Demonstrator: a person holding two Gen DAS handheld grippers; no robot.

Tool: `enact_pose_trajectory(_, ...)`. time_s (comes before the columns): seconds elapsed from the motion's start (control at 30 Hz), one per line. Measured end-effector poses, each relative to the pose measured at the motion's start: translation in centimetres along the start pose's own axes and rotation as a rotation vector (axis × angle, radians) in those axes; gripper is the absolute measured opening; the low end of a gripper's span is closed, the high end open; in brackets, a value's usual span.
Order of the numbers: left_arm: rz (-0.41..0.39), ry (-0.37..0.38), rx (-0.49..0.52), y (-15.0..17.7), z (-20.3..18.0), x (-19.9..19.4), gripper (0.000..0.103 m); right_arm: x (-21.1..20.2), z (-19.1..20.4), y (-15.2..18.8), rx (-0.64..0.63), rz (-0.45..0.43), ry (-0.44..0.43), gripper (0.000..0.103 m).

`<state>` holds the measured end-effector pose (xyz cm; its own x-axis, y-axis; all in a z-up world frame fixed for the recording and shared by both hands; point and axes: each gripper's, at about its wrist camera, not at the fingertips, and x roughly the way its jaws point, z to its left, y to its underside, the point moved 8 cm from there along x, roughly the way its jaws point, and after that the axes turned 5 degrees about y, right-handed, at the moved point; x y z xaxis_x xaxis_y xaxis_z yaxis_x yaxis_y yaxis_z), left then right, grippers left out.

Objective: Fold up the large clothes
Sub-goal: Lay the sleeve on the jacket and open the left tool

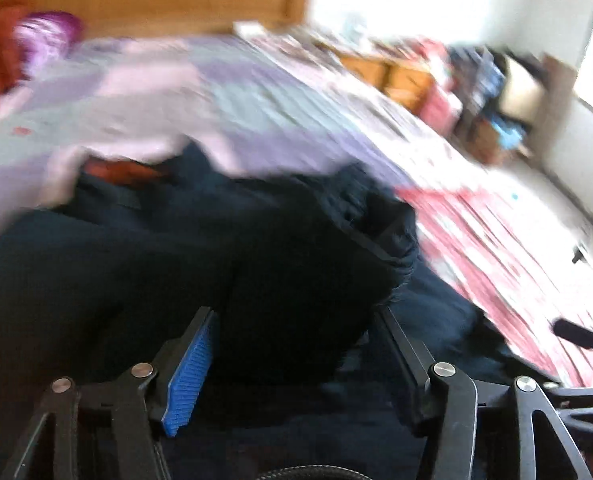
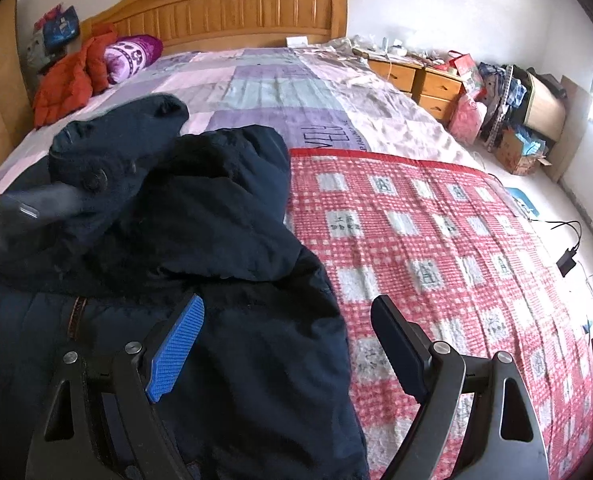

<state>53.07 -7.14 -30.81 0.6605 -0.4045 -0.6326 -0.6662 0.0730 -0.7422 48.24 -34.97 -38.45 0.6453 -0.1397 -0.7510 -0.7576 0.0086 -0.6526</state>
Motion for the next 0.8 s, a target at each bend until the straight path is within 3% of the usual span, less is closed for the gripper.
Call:
enact_pose_trajectory(0.17, -0.129, -0.188, -0.037, -3.7, 10.1, -5.0, 0.066, -0.4, 1.1, -0.7, -0.001, -0.007, 0.002, 0.089)
enact_pose_trajectory(0.23, -0.173, -0.341, 0.006, -5.1, 14.3, -6.2, 0.07, -0.5, 2.1, -1.5, -0.005, -0.018, -0.005, 0.089)
enact_pose_trajectory(0.3, -0.156, -0.441, -0.028, -5.4, 18.7, -5.4, 0.073, -0.5, 3.8, -2.3, -0.014, -0.028, -0.024, 0.089)
enact_pose_trajectory(0.37, -0.028, -0.489, -0.117, -3.3, 22.9, -2.8, 0.073, -0.5, 5.8, -3.0, -0.031, -0.037, -0.05, 0.089)
enact_pose_trajectory(0.47, 0.159, -0.454, -0.205, 3.2, 25.1, 1.0, 0.072, -0.2, 8.4, -3.9, -0.063, -0.042, -0.075, 0.089)
enact_pose_trajectory(0.57, 0.107, -0.427, -0.176, 6.5, 23.5, 0.3, 0.073, 0.3, 10.8, -4.8, -0.083, -0.035, -0.095, 0.089)
enact_pose_trajectory(0.7, 0.08, -0.395, -0.203, 6.5, 23.1, -0.1, 0.072, 1.5, 12.1, -5.6, -0.097, -0.017, -0.102, 0.089)
enact_pose_trajectory(0.8, 0.082, -0.378, -0.178, 6.2, 22.8, -0.2, 0.072, 2.7, 11.4, -6.1, -0.003, 0.024, -0.108, 0.089)
